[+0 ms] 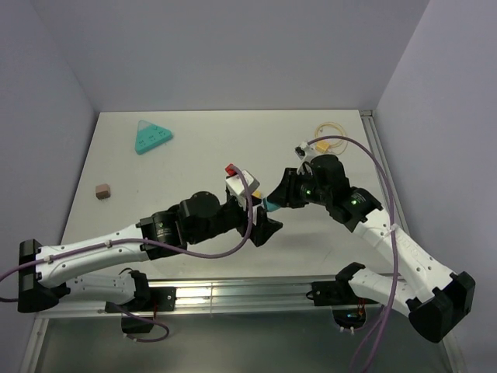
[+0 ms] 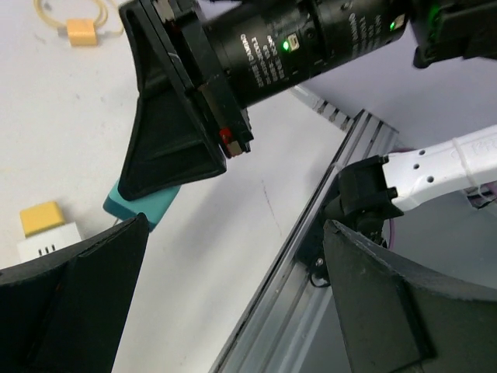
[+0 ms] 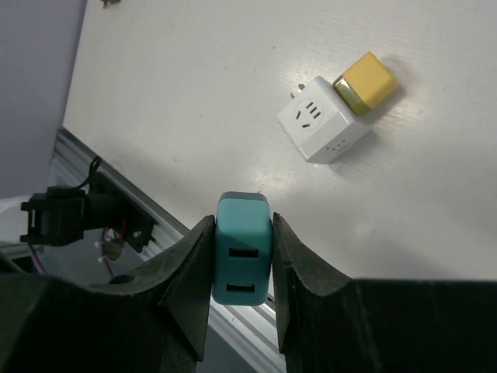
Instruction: Insert the plug
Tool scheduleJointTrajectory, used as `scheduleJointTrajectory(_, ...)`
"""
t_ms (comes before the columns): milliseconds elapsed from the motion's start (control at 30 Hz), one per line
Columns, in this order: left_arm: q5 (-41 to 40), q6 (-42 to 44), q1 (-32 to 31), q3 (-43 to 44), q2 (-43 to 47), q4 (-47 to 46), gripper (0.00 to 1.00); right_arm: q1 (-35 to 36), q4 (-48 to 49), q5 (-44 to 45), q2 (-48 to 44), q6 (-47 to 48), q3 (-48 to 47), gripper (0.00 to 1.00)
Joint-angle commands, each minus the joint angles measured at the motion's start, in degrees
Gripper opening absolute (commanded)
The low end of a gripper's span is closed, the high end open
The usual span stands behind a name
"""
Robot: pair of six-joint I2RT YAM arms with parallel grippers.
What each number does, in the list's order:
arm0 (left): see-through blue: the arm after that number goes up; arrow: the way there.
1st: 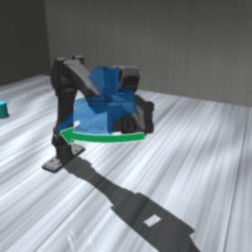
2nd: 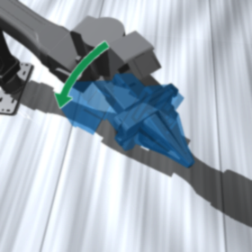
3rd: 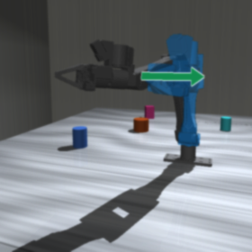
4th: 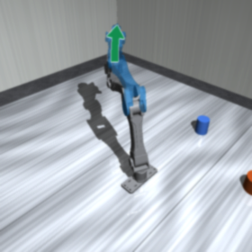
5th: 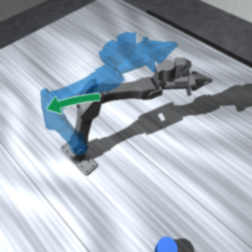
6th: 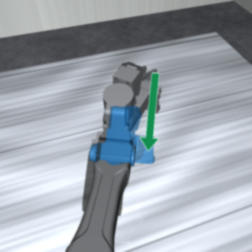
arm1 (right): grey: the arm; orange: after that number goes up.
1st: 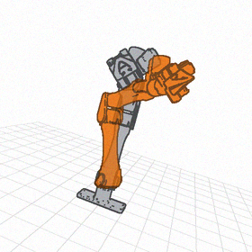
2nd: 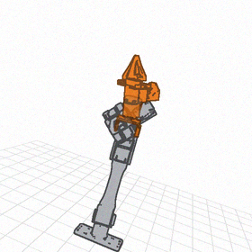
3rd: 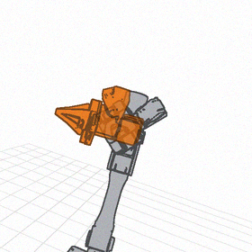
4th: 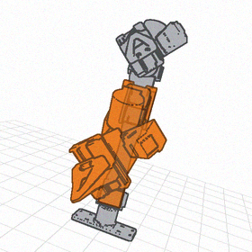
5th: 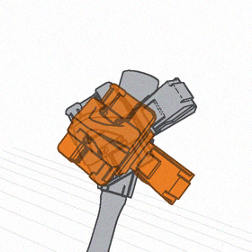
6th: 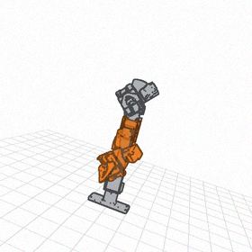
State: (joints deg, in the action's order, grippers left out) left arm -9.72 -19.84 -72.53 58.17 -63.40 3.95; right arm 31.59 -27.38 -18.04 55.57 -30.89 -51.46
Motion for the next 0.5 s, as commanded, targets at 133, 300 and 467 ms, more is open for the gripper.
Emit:
scheduleJointTrajectory(133, 5.1, -1.8, 2.4, 5.3, -2.5, 3.4, 1.0, 1.8, 0.1, 5.4, 5.2, 8.8, -4.8, 0.0)
scheduleJointTrajectory(300, -0.2, 0.6, 4.1, -4.1, 4.6, -8.7, 0.99, 1.8, 2.1, 11.8, 7.4, 10.9, -5.1, 0.0)
scheduleJointTrajectory(467, 11.3, -2.3, 15.2, -4.9, 3.1, -11.6, 0.99, 1.6, 4.8, 15.1, 9.6, 10.4, -5.3, 0.0)
